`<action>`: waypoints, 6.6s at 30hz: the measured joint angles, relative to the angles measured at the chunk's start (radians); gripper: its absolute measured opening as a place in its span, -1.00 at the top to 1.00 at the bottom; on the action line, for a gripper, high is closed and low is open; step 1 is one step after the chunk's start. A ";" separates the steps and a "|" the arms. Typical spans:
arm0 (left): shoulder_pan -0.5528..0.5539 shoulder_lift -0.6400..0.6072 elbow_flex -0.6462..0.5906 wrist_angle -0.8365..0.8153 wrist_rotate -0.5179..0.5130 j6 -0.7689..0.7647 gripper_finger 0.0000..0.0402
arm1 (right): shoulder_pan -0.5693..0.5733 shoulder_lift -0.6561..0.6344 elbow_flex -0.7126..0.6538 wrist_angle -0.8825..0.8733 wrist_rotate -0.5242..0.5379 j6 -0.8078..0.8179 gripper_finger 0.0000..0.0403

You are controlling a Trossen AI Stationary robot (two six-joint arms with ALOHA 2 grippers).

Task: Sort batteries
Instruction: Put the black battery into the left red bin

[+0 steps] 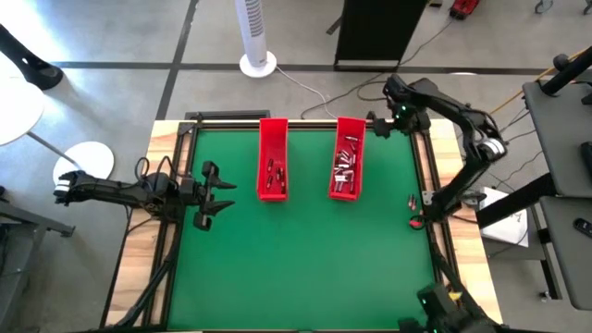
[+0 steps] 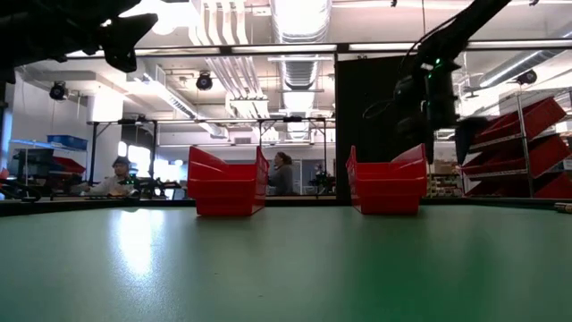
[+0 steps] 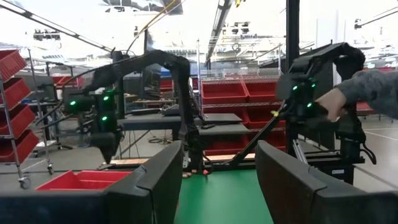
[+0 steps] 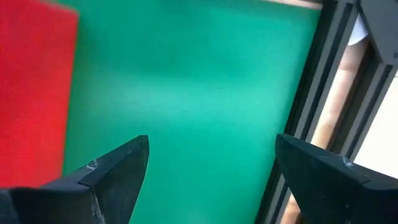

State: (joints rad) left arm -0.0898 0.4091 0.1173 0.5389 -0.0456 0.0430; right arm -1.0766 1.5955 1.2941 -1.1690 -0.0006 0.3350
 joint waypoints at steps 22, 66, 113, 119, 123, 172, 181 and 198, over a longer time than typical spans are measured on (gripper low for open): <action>0.000 0.016 0.000 -0.020 0.000 -0.015 0.10 | -0.101 0.514 0.418 -0.186 0.019 -0.096 -0.54; 0.032 0.088 0.104 -0.337 -0.329 -0.156 0.10 | -0.141 0.615 0.544 -0.360 0.290 -0.112 0.46; 1.244 1.476 1.430 -1.822 -0.060 -0.197 0.10 | 1.069 -0.788 -0.442 0.322 0.193 0.207 -0.05; 1.277 1.629 1.602 -1.982 -0.015 -0.170 0.10 | 1.347 -0.809 -0.482 0.257 0.405 0.470 -0.09; 1.279 1.704 1.687 -2.108 0.008 -0.148 0.10 | 1.482 -0.808 -0.499 0.254 0.480 0.604 -0.12; 1.299 2.001 1.832 -2.124 -0.407 -0.057 0.73 | 1.688 -0.704 -0.499 0.261 0.578 0.873 -0.23; 1.282 1.932 1.761 -2.103 -0.440 -0.052 0.84 | 1.688 -0.705 -0.498 0.241 0.577 0.851 -0.23; 1.270 1.891 1.766 -2.109 -0.348 0.102 0.83 | 1.685 -0.705 -0.498 0.176 0.581 0.903 -0.31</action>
State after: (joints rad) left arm 1.1797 2.3004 1.8835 -1.5703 -0.3939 0.1450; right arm 0.6086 0.8909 0.7956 -0.9929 0.5800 1.2385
